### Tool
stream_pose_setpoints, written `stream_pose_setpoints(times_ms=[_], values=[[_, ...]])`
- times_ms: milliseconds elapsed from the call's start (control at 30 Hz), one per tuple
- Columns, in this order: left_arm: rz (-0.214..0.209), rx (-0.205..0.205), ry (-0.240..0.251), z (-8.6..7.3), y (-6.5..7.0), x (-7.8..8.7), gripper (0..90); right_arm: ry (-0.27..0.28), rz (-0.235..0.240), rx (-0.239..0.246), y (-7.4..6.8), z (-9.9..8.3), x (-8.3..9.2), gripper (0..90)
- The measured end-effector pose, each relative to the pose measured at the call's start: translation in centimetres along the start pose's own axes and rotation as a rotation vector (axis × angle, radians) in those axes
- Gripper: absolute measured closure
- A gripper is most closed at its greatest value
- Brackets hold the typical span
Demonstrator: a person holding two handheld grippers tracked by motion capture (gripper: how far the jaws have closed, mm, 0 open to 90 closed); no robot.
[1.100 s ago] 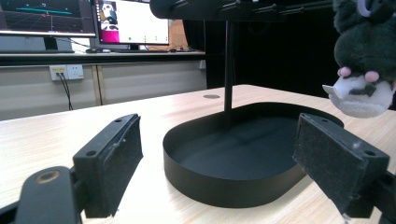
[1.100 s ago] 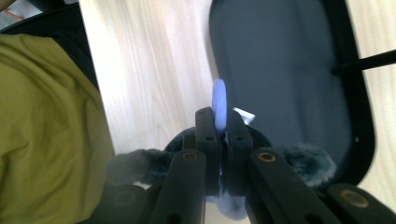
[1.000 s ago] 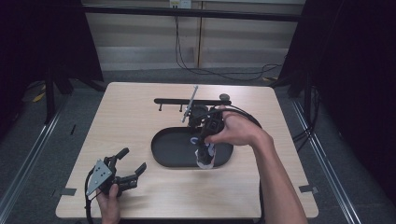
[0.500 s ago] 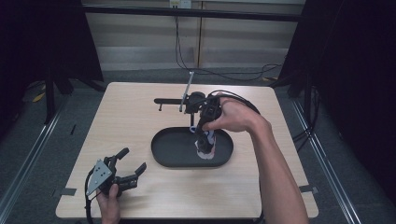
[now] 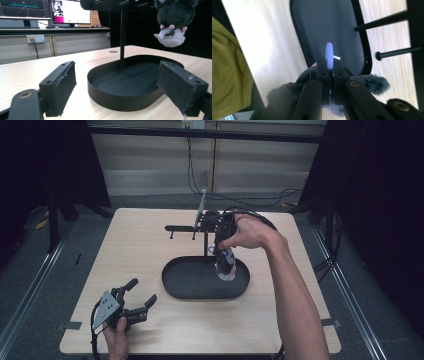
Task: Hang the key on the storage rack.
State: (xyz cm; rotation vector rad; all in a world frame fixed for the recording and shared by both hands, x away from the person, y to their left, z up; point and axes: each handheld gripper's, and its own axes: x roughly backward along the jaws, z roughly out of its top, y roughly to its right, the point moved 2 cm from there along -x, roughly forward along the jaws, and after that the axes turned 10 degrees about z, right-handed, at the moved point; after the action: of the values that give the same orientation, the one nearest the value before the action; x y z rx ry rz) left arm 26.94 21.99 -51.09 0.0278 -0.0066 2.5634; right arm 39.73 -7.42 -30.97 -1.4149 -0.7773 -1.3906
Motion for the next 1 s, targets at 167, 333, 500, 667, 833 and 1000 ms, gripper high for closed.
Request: stream_pose_setpoints(times_ms=[167,333,500,667,833,1000], values=[[0.001,0.002,0.005,0.0,0.0,0.0,15.3,-0.004,0.003,-0.038,1.3,-0.4,0.1,87.5],[0.001,0.003,0.007,0.0,0.0,0.0,15.2,0.007,0.01,-0.056,2.3,-0.3,-0.1,87.5],[0.004,0.019,0.016,0.0,0.1,-0.1,15.3,-0.003,0.012,-0.077,3.2,-0.3,-0.5,87.4],[0.001,0.003,0.007,0.0,0.0,0.0,15.3,-0.004,0.015,-0.083,3.7,-0.3,-0.5,87.5],[0.001,0.003,0.007,0.0,0.0,0.0,15.3,0.001,0.023,-0.086,4.2,-0.1,-0.6,87.4],[-0.001,0.003,0.007,0.0,0.0,-0.1,15.3,-0.007,0.013,-0.074,4.3,0.2,-0.7,87.5]])
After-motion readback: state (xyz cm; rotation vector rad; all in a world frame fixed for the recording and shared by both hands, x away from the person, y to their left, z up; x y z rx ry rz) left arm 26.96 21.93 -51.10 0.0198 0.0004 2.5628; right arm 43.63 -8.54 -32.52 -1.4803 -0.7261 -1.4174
